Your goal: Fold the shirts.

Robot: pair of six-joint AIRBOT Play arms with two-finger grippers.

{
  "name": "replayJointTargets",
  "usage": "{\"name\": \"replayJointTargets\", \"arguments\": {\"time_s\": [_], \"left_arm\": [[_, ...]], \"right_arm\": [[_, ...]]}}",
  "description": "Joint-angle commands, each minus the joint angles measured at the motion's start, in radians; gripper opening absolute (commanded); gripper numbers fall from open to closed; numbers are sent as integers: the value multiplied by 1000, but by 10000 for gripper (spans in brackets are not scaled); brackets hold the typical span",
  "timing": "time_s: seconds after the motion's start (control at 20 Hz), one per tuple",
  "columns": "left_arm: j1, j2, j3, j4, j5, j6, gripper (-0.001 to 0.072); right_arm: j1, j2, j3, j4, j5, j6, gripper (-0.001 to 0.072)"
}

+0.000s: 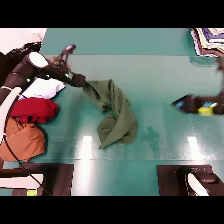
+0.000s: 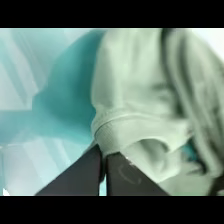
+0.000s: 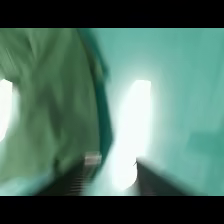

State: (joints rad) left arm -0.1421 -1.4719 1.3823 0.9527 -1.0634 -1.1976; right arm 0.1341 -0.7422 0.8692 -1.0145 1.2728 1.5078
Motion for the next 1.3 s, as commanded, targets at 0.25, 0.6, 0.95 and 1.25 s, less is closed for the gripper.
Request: {"name": "replayJointTargets", "arguments": {"time_s": [0.25,0.6,0.95,1.25], "left_arm": [[26,27,43,14,-33,-7,29],[26,27,43,14,-59,-7,29],[27,111,110,150,-9,-8,28],[27,315,385,262,38,4,29]], "right_arm": [[469,-211,-381,185,-468,36,444],[597,-528,-166,172,-592,34,403],[482,-522,28,-152,-369,80,18],[187,-235,324,-448,-192,148,18]]}}
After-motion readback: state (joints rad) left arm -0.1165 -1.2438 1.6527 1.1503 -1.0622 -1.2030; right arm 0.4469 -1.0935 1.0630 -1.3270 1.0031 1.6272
